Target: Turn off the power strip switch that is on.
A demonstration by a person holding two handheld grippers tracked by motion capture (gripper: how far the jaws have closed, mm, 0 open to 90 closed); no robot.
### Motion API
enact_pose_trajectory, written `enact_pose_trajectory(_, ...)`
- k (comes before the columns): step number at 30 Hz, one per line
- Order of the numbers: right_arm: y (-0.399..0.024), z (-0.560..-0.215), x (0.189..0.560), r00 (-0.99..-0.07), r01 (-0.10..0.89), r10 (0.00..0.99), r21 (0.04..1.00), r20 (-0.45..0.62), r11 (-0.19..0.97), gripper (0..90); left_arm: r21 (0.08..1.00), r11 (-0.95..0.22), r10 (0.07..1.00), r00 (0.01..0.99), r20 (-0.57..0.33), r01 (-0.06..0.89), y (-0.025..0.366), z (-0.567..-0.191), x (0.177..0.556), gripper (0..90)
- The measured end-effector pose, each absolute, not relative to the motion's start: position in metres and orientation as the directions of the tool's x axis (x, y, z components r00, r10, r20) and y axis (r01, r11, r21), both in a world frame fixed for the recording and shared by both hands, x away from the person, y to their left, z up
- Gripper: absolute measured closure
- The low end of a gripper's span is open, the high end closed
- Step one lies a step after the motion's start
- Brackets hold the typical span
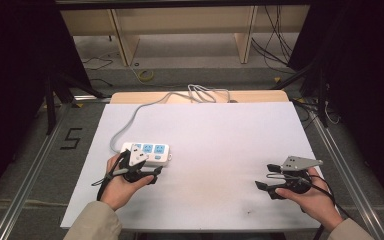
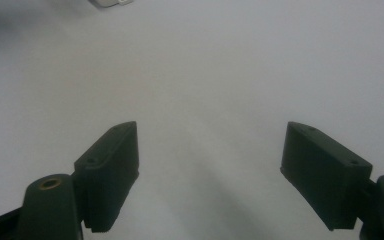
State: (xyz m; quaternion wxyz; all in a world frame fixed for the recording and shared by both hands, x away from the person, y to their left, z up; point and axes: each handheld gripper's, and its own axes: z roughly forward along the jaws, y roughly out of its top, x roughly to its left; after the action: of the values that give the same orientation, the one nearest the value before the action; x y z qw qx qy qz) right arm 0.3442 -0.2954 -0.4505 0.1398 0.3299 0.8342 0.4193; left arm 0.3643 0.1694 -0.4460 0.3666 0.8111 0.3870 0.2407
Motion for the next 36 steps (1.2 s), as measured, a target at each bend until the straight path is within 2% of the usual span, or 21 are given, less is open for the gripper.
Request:
enact_pose_trajectory(9, -0.296, -0.451, 0.344, -0.749, 0.433, 0.661, 0.792, 0.049, 0.431, 23.0, 0.780, -0.418, 0.816, 0.570, 0.097, 0.465, 0.182, -0.449, 0.354, 22.9)
enact_pose_trajectory(36, -0.315, -0.451, 0.342, -0.741, 0.440, 0.670, 0.793, 0.054, 0.422, 22.5, 0.762, -0.400, 0.851, 0.516, 0.102, 0.509, 0.217, -0.457, 0.339, 20.6)
